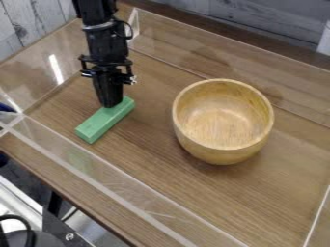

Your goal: Put the green block in the brown bowl

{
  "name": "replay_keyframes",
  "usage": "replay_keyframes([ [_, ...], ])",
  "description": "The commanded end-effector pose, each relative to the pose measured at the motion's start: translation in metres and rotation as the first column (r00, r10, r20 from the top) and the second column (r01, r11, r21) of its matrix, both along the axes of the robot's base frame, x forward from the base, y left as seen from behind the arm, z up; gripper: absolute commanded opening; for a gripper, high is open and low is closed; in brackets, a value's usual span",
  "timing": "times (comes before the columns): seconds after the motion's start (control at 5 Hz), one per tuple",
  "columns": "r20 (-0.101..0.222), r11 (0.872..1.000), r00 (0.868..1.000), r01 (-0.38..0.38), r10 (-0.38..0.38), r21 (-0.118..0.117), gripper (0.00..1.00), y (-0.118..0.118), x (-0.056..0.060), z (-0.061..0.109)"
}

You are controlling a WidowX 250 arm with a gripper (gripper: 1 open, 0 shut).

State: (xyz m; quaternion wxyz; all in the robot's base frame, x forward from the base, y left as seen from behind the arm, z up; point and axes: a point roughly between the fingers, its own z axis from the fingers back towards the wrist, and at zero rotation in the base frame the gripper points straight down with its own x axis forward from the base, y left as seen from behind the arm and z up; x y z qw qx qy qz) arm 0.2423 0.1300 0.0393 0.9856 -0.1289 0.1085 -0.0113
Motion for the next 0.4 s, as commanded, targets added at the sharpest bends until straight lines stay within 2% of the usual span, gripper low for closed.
replay_keyframes([
  [0.0, 0.029, 1.0, 1.0, 0.006, -0.007, 0.031, 0.0, 0.0051, 0.006, 0.0094],
  [0.2, -0.006, 0.998, 1.0, 0.026, -0.026, 0.048, 0.0, 0.0081, 0.0027, 0.0031],
])
